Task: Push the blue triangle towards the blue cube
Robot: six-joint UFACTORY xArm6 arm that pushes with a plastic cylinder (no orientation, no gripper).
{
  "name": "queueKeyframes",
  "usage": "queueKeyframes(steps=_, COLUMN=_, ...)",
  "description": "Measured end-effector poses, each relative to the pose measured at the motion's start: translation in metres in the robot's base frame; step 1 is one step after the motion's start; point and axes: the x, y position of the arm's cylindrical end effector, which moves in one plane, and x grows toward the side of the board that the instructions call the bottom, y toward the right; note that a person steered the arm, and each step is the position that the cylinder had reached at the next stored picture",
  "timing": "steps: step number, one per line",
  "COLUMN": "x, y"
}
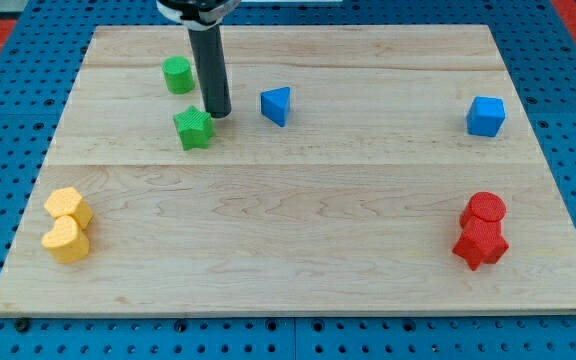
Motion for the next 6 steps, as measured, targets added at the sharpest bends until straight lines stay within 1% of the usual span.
queueKeyframes(steps=1, x=-0.008, y=0.103)
queueKeyframes(steps=2, x=-0.005, y=0.155)
queueKeyframes(steps=3, x=0.0, y=0.136)
queueKeyframes(steps=4, x=0.002, y=0.208)
queueKeyframes(steps=5, x=0.008, y=0.154)
queueKeyframes(steps=6, x=0.058, y=0.068)
